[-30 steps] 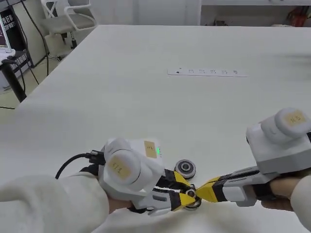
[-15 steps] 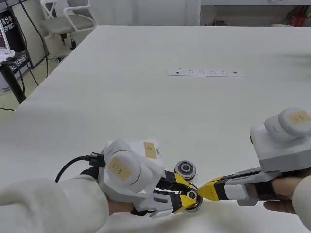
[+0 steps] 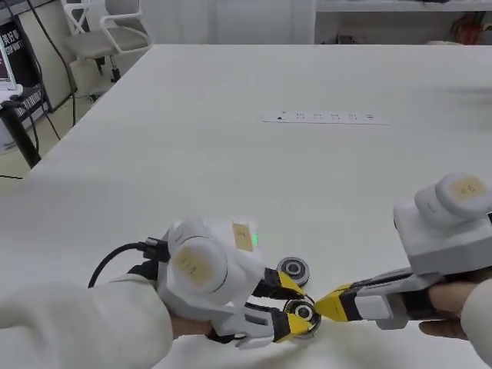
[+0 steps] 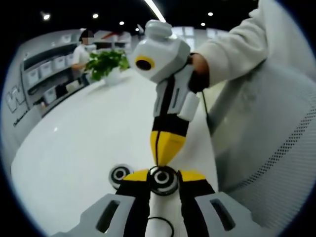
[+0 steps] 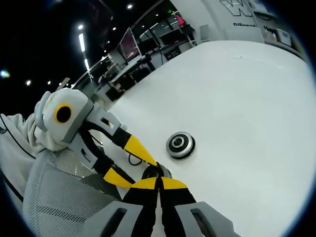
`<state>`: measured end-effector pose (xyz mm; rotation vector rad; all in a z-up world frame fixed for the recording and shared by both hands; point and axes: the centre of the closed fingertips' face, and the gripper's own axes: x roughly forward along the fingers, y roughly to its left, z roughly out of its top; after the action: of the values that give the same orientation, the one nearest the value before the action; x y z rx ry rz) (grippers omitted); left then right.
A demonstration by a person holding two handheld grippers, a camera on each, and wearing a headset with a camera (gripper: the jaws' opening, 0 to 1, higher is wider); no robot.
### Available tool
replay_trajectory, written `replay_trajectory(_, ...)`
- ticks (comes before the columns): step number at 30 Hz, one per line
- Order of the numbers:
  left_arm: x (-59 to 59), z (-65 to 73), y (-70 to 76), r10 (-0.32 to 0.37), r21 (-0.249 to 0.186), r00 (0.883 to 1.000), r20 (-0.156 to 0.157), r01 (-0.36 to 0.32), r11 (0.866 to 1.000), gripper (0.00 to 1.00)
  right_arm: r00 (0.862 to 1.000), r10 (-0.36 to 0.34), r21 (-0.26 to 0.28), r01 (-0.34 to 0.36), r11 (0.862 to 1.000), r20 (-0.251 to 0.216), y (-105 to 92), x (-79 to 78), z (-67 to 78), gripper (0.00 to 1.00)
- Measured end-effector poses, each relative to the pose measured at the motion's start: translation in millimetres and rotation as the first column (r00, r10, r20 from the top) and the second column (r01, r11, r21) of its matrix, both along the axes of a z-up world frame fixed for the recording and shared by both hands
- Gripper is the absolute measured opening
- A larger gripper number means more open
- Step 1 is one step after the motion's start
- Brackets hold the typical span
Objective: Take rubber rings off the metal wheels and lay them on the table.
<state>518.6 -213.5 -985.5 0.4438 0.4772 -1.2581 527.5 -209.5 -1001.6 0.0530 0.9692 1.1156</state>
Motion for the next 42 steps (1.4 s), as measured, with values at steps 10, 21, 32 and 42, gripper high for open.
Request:
replay_trajectory(10,-3.2,48.8,-0.5,-0.042,-0.053,0.997,0.063,0.045,0.998,0.48,1.0,-0.003,0.008,0.003,1.0,-0.001,-0.6,1.5,1.3,0.0)
replay_trajectory(21,-5.9,89.3,34.6,0.005,-0.057,0.995,0.097,0.001,0.998,0.63,1.0,-0.004,0.023,0.004,1.0,0.001,0.4,3.3,4.9,0.0)
replay_trajectory(32,-13.6,115.3,81.0,0.108,-0.07,0.982,0.154,-0.098,0.993,0.67,1.0,0.001,0.028,-0.001,1.0,0.0,2.0,1.5,6.4,0.0)
replay_trajectory(42,-22.1,120.9,119.5,0.246,-0.122,0.957,0.157,-0.228,0.966,0.72,1.0,0.001,0.031,-0.001,1.0,-0.007,2.3,-0.2,6.4,0.0)
